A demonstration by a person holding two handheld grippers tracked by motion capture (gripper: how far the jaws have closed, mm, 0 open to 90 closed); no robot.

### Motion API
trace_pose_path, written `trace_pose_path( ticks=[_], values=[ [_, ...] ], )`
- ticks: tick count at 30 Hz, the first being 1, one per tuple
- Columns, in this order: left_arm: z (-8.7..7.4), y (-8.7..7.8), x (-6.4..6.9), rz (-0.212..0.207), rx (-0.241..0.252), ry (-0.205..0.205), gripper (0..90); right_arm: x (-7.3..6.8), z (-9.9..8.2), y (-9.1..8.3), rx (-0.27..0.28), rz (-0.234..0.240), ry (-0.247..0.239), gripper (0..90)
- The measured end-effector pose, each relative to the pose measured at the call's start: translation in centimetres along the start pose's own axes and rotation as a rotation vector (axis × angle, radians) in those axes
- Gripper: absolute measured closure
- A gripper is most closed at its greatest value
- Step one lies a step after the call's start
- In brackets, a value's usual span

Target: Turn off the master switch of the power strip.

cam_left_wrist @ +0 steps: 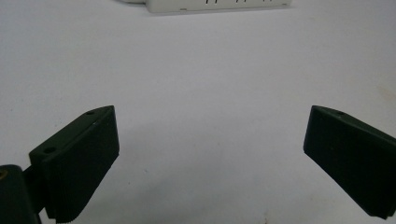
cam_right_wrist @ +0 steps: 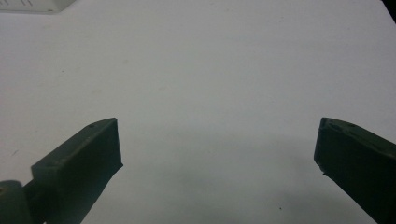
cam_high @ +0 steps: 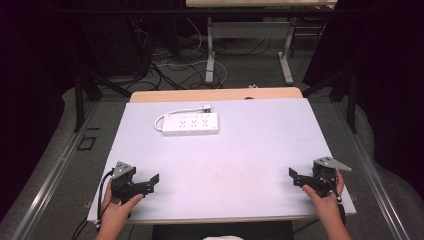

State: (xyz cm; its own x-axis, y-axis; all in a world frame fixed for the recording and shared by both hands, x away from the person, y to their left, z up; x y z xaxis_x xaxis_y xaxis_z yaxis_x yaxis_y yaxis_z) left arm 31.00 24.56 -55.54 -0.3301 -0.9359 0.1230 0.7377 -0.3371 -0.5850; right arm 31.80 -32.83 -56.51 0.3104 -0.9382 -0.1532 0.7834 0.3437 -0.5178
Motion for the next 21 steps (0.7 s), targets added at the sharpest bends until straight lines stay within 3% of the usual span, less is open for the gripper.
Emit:
trace_pose_path(
  ticks=[4, 8, 16, 21],
  values=[
    [0.0, 0.2, -0.1, -0.001, -0.001, 0.005, 3.6, 0.4, 0.2, -0.2, 0.016, -0.016, -0.01, 0.0],
    [-0.1, 0.0, -0.1, 0.002, -0.002, 0.006, 3.6, 0.3, 0.5, -0.2, 0.011, -0.02, 0.016, 0.0],
    [-0.3, -0.4, -0.1, 0.013, 0.006, 0.003, 3.6, 0.0, 0.6, 0.6, -0.001, 0.009, -0.039, 0.0],
    [-0.5, -0.7, -0.1, 0.026, 0.005, 0.007, 3.6, -0.3, 0.6, 0.9, -0.02, 0.026, -0.048, 0.0]
  ],
)
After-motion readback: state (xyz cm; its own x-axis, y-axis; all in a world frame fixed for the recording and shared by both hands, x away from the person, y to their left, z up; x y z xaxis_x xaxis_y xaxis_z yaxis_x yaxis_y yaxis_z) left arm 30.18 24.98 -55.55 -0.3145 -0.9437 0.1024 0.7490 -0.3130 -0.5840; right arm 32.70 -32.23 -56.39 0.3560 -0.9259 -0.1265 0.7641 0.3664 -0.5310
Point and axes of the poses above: each handheld gripper's, and its own axes: y roughly forward along the jaws, z roughly out of its top, x roughly to its right, the point moved 1 cm from there along y, roughly forward along the jaws, and after that the axes turned 5 degrees about z, right-handed, at the moved point
